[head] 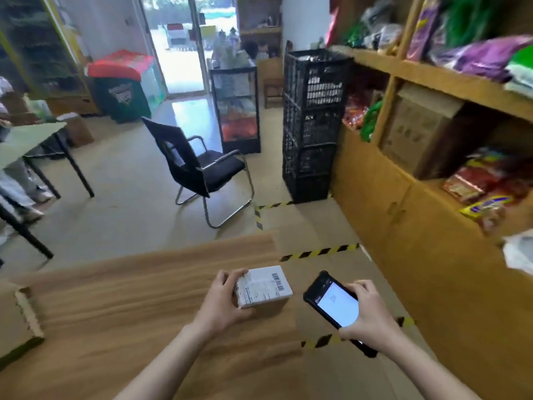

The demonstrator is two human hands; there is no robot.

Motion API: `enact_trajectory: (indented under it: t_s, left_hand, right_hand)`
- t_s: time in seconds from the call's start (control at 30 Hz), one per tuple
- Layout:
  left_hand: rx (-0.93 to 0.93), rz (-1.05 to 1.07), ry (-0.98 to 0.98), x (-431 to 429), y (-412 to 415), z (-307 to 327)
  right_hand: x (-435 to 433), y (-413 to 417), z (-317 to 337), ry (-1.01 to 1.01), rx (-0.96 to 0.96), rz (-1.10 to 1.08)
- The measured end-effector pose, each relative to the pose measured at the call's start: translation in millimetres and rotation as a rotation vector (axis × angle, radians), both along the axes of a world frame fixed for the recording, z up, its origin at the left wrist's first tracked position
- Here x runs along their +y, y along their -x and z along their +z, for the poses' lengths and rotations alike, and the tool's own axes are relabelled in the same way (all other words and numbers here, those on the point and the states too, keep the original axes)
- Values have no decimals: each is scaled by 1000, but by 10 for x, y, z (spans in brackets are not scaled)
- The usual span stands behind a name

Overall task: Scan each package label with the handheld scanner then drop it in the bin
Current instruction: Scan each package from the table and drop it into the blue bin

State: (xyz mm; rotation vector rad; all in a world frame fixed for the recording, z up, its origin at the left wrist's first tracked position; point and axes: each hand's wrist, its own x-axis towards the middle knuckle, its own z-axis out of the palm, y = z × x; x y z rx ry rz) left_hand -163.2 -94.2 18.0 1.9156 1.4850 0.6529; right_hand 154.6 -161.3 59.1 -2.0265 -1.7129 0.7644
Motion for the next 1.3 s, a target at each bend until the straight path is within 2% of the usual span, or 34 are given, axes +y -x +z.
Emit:
enact_trajectory:
  t_s: [0.23, 0.43, 0.5, 0.57, 0.8, 1.03, 1.3]
  left_hand:
    - [115, -436, -28, 288, -1643, 40]
    - [106, -768, 18, -210, -3007, -86]
    - [117, -937, 26, -603, -3525, -134]
    - [113, -1002, 48, -810, -3762, -157]
    - [125, -1439, 36, -2451, -5191, -115]
    - [140, -1670, 51, -3986, -5981, -214]
    - [238, -1819, 46, -5088, -6678, -644]
  right_hand:
    - [-1102, -1033, -103, -22, 9, -546]
    - [-2384, -1432, -261, 19, -15, -932]
    - [-2960, -1495, -243, 28, -2, -1081]
    - [-3234, -1504, -247, 35, -1, -1121]
    - [-4909, -1579, -191, 1, 15, -1517]
    - [-6233, -1680, -201, -19, 26, -1786]
    - [-7006, -1834, -585, 30, 173, -1954]
